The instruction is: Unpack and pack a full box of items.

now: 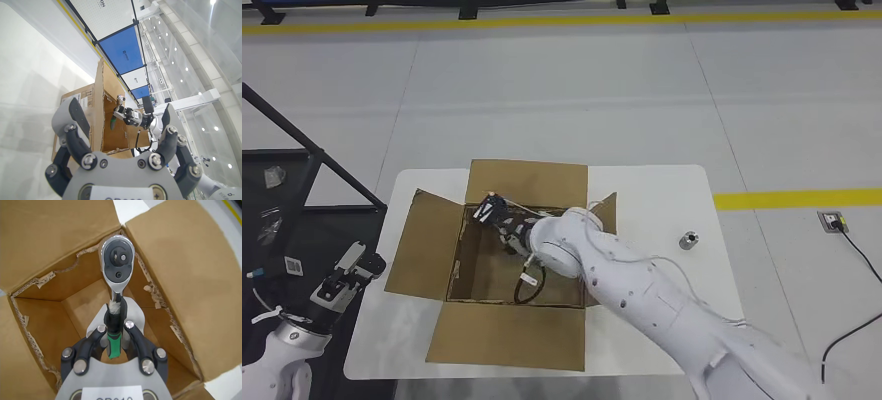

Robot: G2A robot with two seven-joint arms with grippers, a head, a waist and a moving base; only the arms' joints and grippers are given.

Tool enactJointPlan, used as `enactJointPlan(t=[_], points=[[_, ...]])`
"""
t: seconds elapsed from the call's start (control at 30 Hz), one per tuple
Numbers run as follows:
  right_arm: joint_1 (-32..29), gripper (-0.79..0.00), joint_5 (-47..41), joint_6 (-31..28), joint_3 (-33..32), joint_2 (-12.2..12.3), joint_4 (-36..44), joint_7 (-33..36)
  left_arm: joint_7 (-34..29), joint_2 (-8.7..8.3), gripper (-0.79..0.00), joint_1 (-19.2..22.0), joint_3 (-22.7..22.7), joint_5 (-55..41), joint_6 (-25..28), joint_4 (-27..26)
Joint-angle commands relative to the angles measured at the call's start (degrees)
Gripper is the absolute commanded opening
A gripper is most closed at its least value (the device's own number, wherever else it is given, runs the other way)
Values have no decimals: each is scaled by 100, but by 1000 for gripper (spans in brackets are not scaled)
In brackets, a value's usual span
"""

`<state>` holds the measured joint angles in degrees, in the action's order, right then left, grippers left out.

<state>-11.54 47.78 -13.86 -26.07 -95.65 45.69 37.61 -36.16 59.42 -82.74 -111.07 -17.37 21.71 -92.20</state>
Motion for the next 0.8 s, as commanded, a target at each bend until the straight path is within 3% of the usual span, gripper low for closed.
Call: enactJointPlan(t=[0.0,0.17,0.43,0.47,0.5,0.53,0.77], points=[[51,-785,-142,-296,76,-149,-577,-102,0,0,0,0,0,0,0,0],[120,-785,-376,-1022,237,-524,-1776,-338,0,0,0,0,0,0,0,0],[144,-785,-326,-1085,433,-1036,-2790,-143,0,0,0,0,0,0,0,0],[148,-600,-314,-1085,443,-1082,-2859,-139,0,0,0,0,0,0,0,0],[162,-172,-306,-1079,447,-1124,-2922,-147,0,0,0,0,0,0,0,0],[175,0,-298,-1077,449,-1163,-2970,-159,0,0,0,0,0,0,0,0],[316,0,-98,-1009,489,-1358,-3150,-258,0,0,0,0,0,0,0,0]])
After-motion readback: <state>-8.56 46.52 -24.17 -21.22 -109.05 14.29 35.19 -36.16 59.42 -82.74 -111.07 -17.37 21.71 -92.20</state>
